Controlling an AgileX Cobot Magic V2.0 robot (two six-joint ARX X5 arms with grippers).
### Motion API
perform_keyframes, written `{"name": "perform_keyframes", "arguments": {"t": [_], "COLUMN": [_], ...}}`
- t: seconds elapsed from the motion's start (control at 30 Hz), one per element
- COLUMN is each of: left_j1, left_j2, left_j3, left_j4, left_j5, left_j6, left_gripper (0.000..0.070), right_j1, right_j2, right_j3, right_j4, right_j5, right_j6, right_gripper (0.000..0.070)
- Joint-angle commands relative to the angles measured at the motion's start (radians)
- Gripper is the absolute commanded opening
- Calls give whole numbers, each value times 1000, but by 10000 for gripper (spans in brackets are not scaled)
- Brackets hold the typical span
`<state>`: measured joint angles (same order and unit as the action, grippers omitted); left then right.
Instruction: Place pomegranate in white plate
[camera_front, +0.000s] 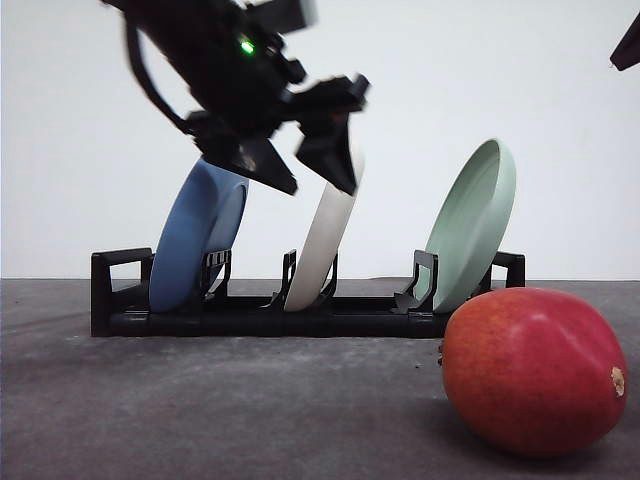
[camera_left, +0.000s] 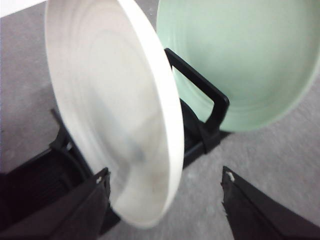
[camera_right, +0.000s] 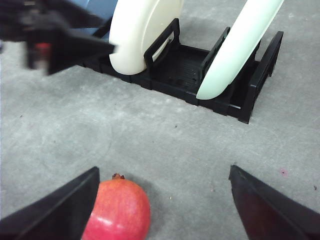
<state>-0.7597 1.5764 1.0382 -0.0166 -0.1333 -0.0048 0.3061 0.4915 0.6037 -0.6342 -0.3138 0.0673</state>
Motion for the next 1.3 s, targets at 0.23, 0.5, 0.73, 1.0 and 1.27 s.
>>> {"name": "perform_keyframes", "arguments": {"t": [0.23,0.5,0.73,1.0,1.27], "left_j1": [-11,-15,-16,-17,-17], "left_j2": [144,146,146,109,27], "left_j3": [125,128,128,128,129], "left_j4": [8,8,4,-14,-20], "left_j5": [-6,-6,-5,-5,7], "left_j6": [-16,-41,-81,-95,-95], "left_gripper": [391,149,15,14,13], "right_j1": [4,4,4,4,4], "right_j2": [3,3,3,3,3], "right_j3": [18,18,18,18,18], "right_j4": [13,13,13,13,13], "right_j5": [0,0,0,0,-1], "right_j6": [-23,-23,-23,-23,-23], "right_gripper": [522,522,522,522,522]}}
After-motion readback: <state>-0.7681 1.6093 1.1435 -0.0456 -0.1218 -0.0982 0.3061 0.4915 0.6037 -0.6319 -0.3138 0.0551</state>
